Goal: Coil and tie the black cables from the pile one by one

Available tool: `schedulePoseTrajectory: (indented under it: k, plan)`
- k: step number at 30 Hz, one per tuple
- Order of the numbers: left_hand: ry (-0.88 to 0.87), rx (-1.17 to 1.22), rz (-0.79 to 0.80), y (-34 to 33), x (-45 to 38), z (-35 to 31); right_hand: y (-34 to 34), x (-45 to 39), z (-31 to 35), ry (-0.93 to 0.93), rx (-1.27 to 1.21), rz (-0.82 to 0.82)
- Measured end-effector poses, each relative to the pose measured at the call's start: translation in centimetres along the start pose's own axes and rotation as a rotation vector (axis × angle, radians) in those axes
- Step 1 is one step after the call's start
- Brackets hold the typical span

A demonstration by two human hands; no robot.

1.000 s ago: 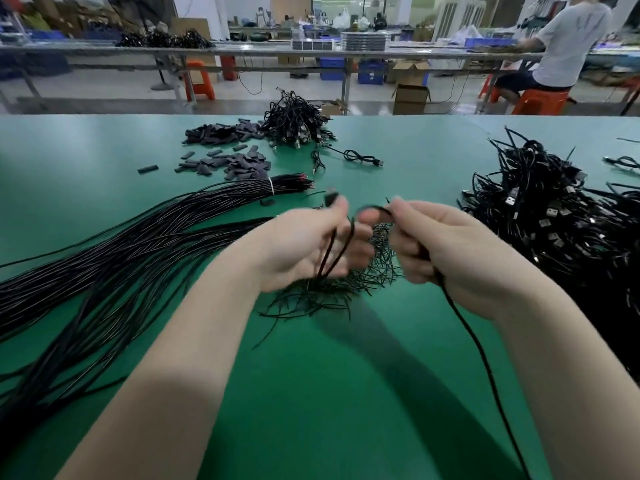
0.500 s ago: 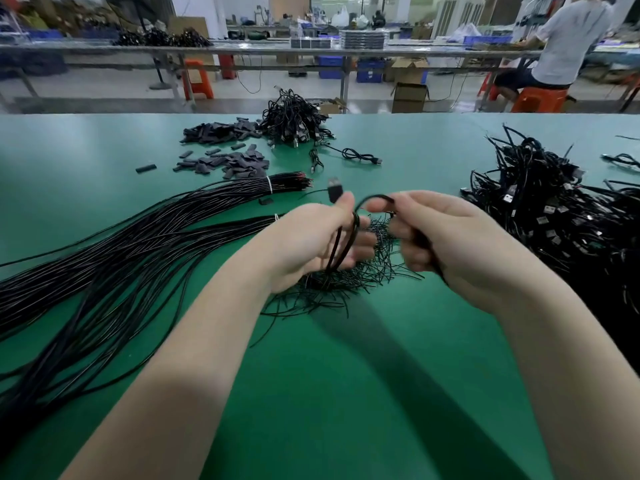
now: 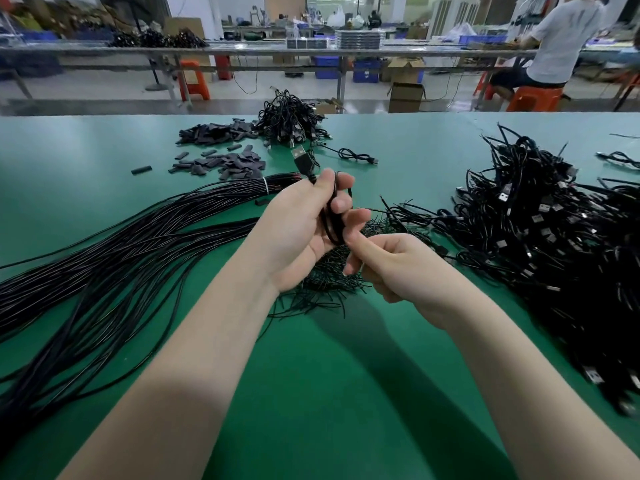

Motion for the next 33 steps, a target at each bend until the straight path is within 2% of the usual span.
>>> schedulePoseTrajectory:
  k: [4,8,12,15,17,19,23,25,27,30,32,33]
  plan:
    - [0.009,-0.024,-0.030,-0.3,-0.1,0.4,-0.6,-0.2,0.5,0.092,-0.139,-0.019]
    - [0.069,-0.013,0.013,-0.7,0.2,1.2,-1.2,-0.3,0.5,0.200,-0.078,-0.097]
    - [0.088,-0.140,0.023,-0.7,0.2,1.5,-1.1,-0.6,0.3,0.189,-0.027,-0.115]
    - [0.073,-0.217,-0.028,-0.5,0.1,1.5,-1.7,-0.6,0.2,0.203,-0.023,-0.086]
    - [0.059,-0.242,-0.042,-0.6,0.0,1.5,-2.1,-0.5,0.1,0.185,-0.049,-0.131]
    - [0.008,-0.386,-0.073,-0.5,-0.1,1.7,-2.4,-0.5,0.1,0.193,0.046,-0.183]
    - [-0.073,-0.858,-0.142,0.2,-0.2,1.6,-2.3,-0.7,-0.8,0.156,0.360,-0.222]
    - [-0.086,-1.078,-0.172,0.2,-0.1,1.3,-2.1,-0.8,-1.1,0.117,0.427,-0.182]
    - [-0.147,-1.277,-0.243,-0.3,0.3,1.2,-2.2,-0.7,-1.2,0.056,0.310,-0.075]
    - [-0.277,-1.499,-0.434,-1.3,1.2,1.3,-2.1,-0.4,-1.5,-0.111,0.020,0.082]
    - [-0.421,-1.519,-0.530,-1.1,1.4,0.6,-1.6,-0.5,-1.9,-0.189,-0.129,0.123]
    - [-0.502,-1.500,-0.495,-0.8,1.4,0.1,-1.2,-0.6,-2.2,-0.232,-0.185,0.144]
Point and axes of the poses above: each hand's wrist, its own x-axis away from the middle knuckle, its own y-axis out of the back of the hand, z = x × y, the point moved 3 cm from there along -x, towards the middle knuckle, and after that the axes turned 7 degrees about -z, right-handed, at the moved point
